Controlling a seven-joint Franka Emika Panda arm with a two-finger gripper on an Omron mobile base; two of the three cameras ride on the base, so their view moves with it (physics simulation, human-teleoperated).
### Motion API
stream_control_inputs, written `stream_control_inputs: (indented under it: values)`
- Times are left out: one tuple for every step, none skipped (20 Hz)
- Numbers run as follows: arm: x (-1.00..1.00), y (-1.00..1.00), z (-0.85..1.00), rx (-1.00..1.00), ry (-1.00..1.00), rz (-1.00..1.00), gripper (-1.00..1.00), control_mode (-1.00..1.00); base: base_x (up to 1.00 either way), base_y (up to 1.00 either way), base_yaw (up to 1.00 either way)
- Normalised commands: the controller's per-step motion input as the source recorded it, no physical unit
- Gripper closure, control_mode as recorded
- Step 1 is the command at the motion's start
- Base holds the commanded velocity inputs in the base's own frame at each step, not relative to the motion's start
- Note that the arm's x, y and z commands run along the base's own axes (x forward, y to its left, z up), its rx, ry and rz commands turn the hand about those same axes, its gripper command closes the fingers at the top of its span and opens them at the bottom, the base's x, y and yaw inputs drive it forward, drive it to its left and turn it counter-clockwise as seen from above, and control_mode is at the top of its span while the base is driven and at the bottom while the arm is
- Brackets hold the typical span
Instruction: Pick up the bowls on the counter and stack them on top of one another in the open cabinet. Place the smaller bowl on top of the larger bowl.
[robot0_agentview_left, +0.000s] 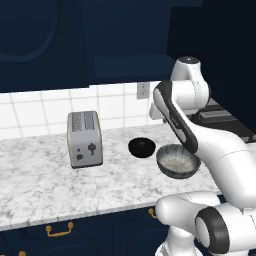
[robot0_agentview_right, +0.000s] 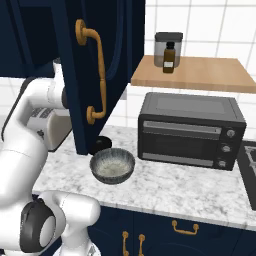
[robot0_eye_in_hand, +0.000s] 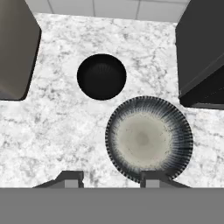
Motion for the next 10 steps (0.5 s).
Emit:
stream_control_inputs:
  values:
    - [0.0,0.0,-0.04,0.0,0.0,0.0,-1.0,-1.0,0.0,0.0,0.0]
    - [0.09,0.0,-0.18,0.0,0.06,0.0,-1.0,-1.0,0.0,0.0,0.0]
    - [0.08,0.0,-0.27,0.0,0.0,0.0,-1.0,-1.0,0.0,0.0,0.0]
    - [0.17,0.0,-0.21,0.0,0.0,0.0,-1.0,-1.0,0.0,0.0,0.0]
    - [0.27,0.0,-0.29,-0.03,0.0,0.0,-1.0,-1.0,0.0,0.0,0.0]
    - [0.28,0.09,-0.48,-0.08,0.0,0.0,-1.0,-1.0,0.0,0.0,0.0]
    - [0.24,0.47,-0.69,-0.19,-0.01,0.0,-1.0,-1.0,0.0,0.0,0.0]
    - [0.25,0.45,-0.83,-0.2,0.0,0.0,-1.0,-1.0,0.0,0.0,0.0]
    - [0.26,0.57,-1.0,-0.23,0.0,0.02,-1.0,-1.0,0.0,0.0,0.0]
    - [0.36,0.69,-1.0,-0.33,0.0,0.04,-1.0,-1.0,0.0,0.0,0.0]
